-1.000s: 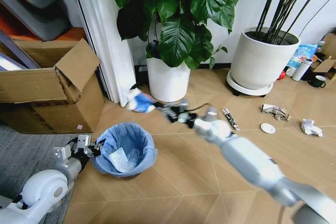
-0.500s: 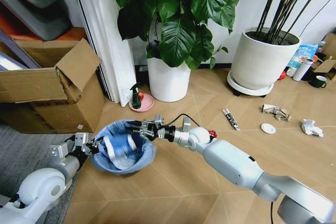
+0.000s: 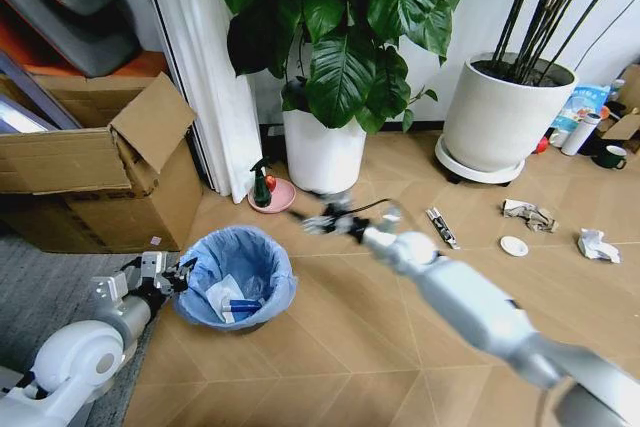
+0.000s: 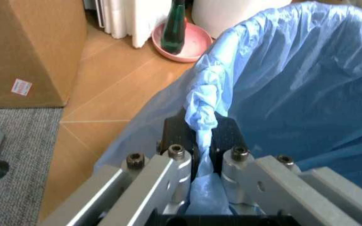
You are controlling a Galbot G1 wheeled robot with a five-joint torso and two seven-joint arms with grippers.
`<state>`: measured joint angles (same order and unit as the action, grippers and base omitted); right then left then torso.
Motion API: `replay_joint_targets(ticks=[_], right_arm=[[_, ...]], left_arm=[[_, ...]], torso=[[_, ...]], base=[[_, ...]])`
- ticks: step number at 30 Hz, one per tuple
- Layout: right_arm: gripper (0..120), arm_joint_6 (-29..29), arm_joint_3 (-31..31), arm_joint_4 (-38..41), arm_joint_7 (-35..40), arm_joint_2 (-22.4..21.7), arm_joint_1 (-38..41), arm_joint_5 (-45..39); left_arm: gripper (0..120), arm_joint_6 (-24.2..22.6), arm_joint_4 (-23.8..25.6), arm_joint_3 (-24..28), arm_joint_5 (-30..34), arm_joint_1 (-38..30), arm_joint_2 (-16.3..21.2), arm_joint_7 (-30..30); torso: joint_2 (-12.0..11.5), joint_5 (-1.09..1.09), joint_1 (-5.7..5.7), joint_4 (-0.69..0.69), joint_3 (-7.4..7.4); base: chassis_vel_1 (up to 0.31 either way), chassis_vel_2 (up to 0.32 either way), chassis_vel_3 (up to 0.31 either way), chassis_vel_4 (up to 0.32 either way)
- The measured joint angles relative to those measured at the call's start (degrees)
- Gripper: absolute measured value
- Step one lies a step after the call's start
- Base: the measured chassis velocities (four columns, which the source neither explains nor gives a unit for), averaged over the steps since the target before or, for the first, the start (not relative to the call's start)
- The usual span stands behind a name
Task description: Pick up the trash bin and place the garbage on the floor into it.
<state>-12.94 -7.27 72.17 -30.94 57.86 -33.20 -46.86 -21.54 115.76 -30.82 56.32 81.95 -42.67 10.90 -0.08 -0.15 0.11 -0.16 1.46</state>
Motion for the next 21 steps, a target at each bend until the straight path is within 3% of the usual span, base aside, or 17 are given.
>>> replay_joint_targets(ticks=[3, 5, 7, 9, 12, 13, 15, 16, 19, 21], right_arm=[[98, 0.35, 5.71, 1.34, 2.04, -2.92, -3.36, 0.79], [100, 0.01, 13.02, 2.54, 4.03, -5.15, -8.86, 2.66], [100, -0.51, 15.04, 2.81, 4.61, -5.61, -10.58, 3.28], [100, -2.59, 22.04, 3.53, 6.66, -6.6, -17.11, 5.42], [100, -2.61, 26.12, 4.4, 7.22, -6.73, -20.49, 6.23], [100, -2.66, 32.12, 5.62, 7.42, -6.51, -24.78, 7.06], [100, -2.65, 33.96, 6.05, 7.44, -6.31, -26.11, 7.2], [100, -2.65, 38.16, 7.25, 7.51, -5.5, -29.72, 7.38], [100, -2.62, 41.64, 8.09, 7.5, -4.6, -33.21, 7.59], [100, -2.76, 48.94, 9.68, 6.52, -1.48, -41.25, 8.61]], left_arm=[[1, 0.0, 0.35, -0.32, -0.03, 0.12, -0.24, -0.02], [1, 0.0, 0.65, -0.79, -0.03, 0.18, -0.63, -0.03], [1, 0.0, 0.69, -0.92, -0.05, 0.2, -0.75, -0.04], [1, 0.03, 1.21, -2.22, -0.61, 1.26, -1.71, -0.06], [1, 0.06, 1.69, -3.1, -0.94, 1.96, -2.59, -0.07], [1, 0.07, 1.88, -3.37, -1.15, 2.14, -3.65, 0.0], [1, 0.07, 1.89, -3.37, -1.22, 2.14, -3.91, 0.03], [1, 0.1, 1.93, -3.29, -1.57, 2.11, -4.4, 0.02], [1, 0.13, 1.92, -3.17, -1.9, 2.09, -4.72, 0.02], [1, 0.27, 1.79, -3.17, -2.19, 2.05, -5.18, -0.09]], torso=[[0.0, -0.01, 0.0, -0.01, -0.01], [0.0, 0.03, 0.0, 0.03, 0.0], [0.0, 0.02, 0.0, 0.03, -0.01], [0.0, 0.01, -0.01, -0.01, -0.01], [0.0, 0.05, -0.01, 0.02, -0.01], [0.0, -0.02, -0.01, 0.04, -0.01], [0.0, -0.04, -0.01, 0.03, -0.01], [0.01, -0.05, -0.01, 0.05, -0.02], [0.0, 0.01, -0.01, 0.04, -0.01], [0.0, -0.04, -0.01, 0.01, -0.01]], base=[[0.0, 0.0, 0.0, 0.0], [0.0, 0.0, 0.0, 0.0], [0.0, 0.0, 0.0, 0.0], [0.0, 0.0, 0.0, 0.0], [0.0, 0.0, 0.0, 0.0], [0.0, 0.0, 0.0, 0.0], [0.0, 0.0, 0.0, 0.0], [0.0, 0.0, 0.0, 0.0], [0.0, 0.0, 0.0, 0.0], [0.0, 0.0, 0.0, 0.0]])
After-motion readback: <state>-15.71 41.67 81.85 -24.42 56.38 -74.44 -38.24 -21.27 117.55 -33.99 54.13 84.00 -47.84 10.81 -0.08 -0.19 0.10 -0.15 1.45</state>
